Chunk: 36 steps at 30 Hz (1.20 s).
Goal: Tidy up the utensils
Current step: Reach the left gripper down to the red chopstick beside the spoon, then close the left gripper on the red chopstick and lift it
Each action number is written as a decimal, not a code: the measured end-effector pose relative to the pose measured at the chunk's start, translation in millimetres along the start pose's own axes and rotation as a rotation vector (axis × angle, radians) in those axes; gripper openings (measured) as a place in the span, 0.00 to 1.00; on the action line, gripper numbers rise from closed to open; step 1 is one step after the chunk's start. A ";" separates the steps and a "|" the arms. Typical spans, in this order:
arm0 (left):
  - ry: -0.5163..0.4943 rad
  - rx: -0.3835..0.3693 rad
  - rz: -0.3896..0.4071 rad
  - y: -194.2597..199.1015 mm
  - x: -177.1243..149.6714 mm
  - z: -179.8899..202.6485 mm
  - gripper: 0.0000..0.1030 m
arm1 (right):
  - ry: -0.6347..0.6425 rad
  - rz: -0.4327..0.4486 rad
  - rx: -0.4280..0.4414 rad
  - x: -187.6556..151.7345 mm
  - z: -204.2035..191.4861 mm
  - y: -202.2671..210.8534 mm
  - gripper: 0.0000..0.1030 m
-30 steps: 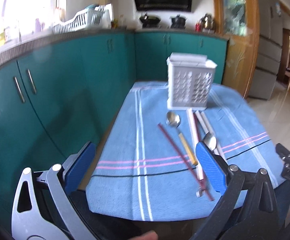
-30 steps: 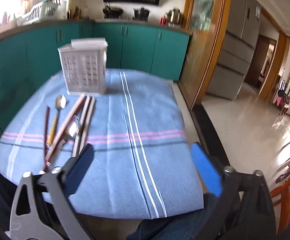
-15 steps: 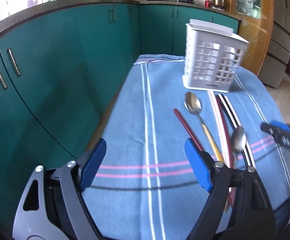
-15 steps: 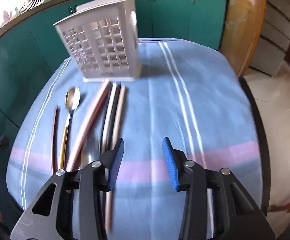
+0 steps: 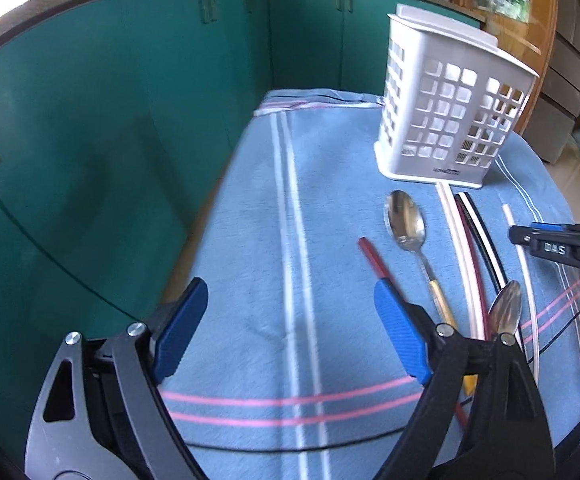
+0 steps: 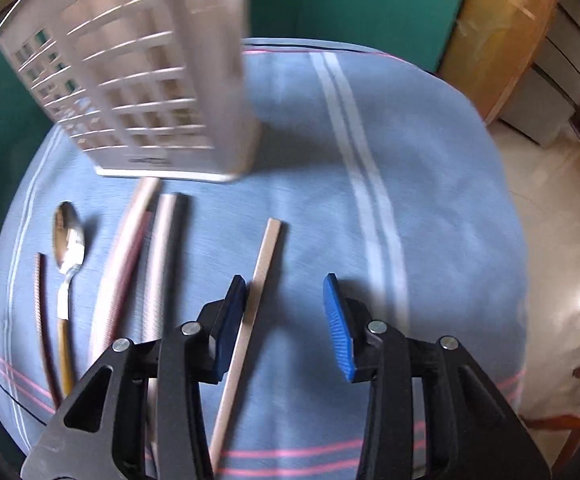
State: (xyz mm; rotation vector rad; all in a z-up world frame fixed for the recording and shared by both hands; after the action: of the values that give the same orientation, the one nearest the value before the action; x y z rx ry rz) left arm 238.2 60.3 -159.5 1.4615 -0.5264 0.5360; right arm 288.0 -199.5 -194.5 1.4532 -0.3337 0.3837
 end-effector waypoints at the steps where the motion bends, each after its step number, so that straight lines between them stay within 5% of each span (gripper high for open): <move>1: -0.006 -0.022 -0.012 -5.3 1.8 4.4 0.82 | -0.017 -0.002 0.010 -2.6 7.1 0.3 0.39; 4: -0.006 -0.108 -0.086 -28.9 13.1 19.5 0.81 | -0.031 -0.010 0.030 -3.8 15.4 1.0 0.39; 9: -0.026 -0.115 -0.202 -62.3 24.6 36.7 0.40 | 0.000 -0.009 0.023 3.2 14.3 2.9 0.39; 22: -0.085 -0.061 -0.375 -84.1 42.1 53.2 0.46 | 0.033 -0.118 0.069 25.0 19.7 -13.0 0.29; 25: -0.097 -0.073 -0.389 -85.8 46.1 55.9 0.30 | 0.052 -0.143 0.082 33.9 18.3 -16.2 0.13; 26: -0.095 -0.078 -0.395 -85.4 47.3 56.4 0.15 | 0.058 -0.151 0.092 37.3 16.6 -17.2 0.12; 31: -0.051 -0.144 -0.404 -82.7 47.2 55.8 0.08 | 0.069 -0.119 0.129 51.1 4.9 -10.0 0.06; 36: -0.045 -0.175 -0.319 -47.7 56.7 58.2 0.06 | 0.064 -0.010 0.158 62.4 4.8 40.1 0.06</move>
State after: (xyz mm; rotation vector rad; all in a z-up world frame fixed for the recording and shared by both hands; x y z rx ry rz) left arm 311.8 1.5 -158.2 1.3588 -0.3558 0.1996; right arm 326.0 -198.0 -130.5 1.5929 -0.2489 0.4558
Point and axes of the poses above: each gripper's, at about its wrist camera, not at the fingertips, and y roughly against the way its jaws point, z to its right, x to its top, the point moved 4 cm from there along -y, roughly the way its jaws point, and after that the axes turned 5 degrees about -x, right-handed, at the moved point
